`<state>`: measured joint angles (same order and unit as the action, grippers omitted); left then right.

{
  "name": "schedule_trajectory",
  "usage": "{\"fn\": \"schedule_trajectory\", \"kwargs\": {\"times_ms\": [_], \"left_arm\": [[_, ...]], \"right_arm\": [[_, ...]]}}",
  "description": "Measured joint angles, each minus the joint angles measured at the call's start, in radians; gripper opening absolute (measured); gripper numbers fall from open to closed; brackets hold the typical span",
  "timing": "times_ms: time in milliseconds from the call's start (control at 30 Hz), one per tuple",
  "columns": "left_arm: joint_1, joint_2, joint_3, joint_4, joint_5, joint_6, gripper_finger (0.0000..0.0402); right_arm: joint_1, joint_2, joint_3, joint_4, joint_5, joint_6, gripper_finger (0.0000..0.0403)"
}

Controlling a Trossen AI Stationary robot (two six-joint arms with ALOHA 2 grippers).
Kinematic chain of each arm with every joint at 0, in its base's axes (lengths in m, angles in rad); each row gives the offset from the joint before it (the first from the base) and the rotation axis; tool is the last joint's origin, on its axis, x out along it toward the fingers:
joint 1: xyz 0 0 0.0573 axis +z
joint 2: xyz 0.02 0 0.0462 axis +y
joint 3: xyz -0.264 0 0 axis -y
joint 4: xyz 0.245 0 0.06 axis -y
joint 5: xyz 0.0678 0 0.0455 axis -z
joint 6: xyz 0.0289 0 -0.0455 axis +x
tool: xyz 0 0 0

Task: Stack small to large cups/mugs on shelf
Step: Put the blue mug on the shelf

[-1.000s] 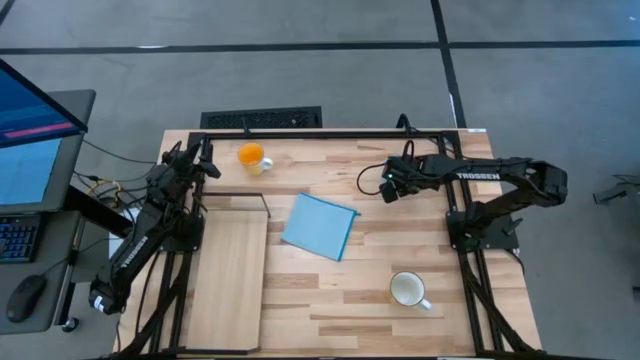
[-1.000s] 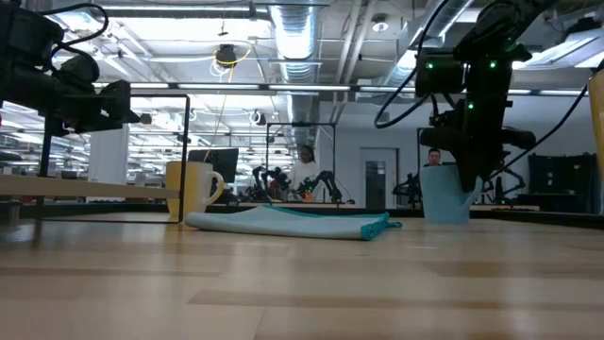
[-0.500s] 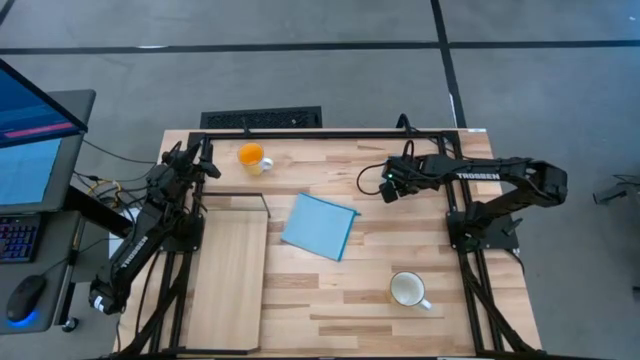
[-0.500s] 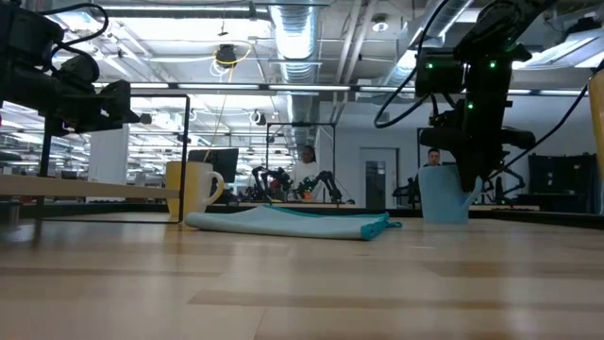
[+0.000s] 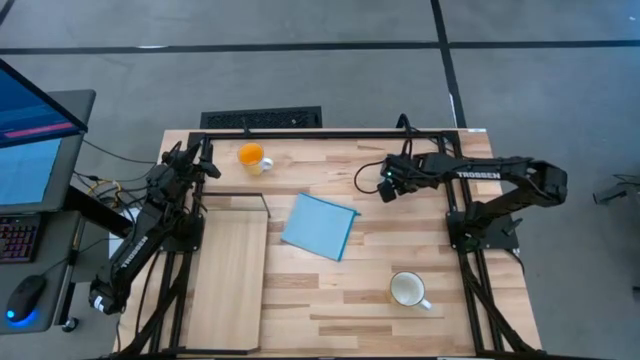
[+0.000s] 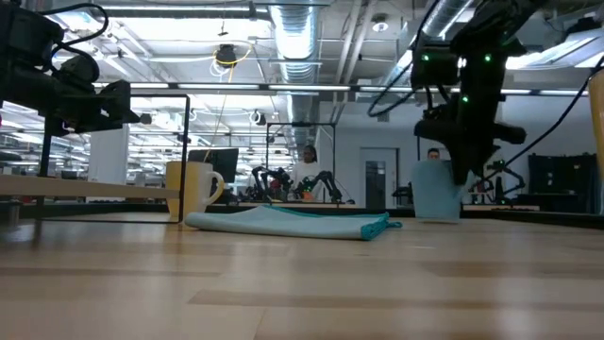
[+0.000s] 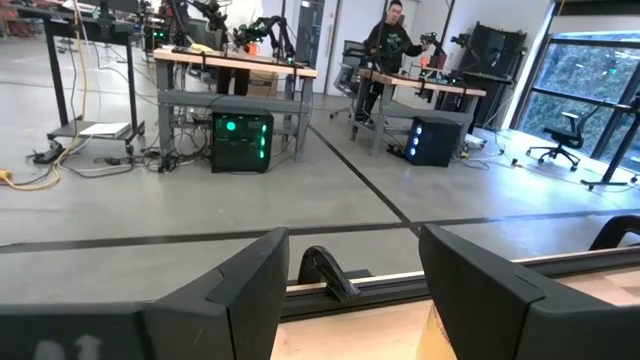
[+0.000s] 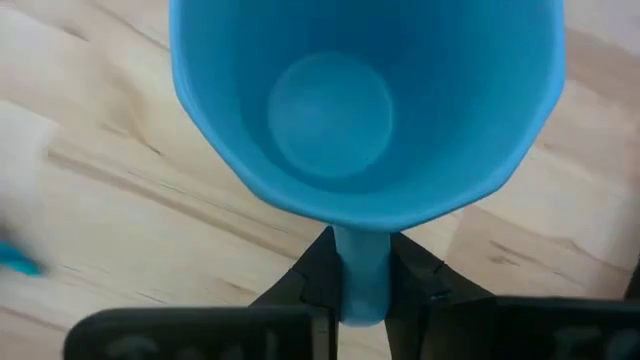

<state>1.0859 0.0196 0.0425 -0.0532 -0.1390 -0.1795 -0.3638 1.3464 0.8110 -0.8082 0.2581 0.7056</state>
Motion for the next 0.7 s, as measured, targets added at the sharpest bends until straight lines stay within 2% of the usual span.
{"fn": "schedule_trajectory", "kwargs": {"times_ms": [267, 700], "left_arm": [[0.000, 0.000, 0.000, 0.000, 0.000, 0.000, 0.0217], [0.000, 0.000, 0.000, 0.000, 0.000, -0.015, 0.0217]], "right_arm": [[0.053, 0.000, 0.112, 0.000, 0.002, -0.034, 0.0058], [0.203, 0.000, 0.317, 0.002, 0.005, -0.054, 0.0059]]}}
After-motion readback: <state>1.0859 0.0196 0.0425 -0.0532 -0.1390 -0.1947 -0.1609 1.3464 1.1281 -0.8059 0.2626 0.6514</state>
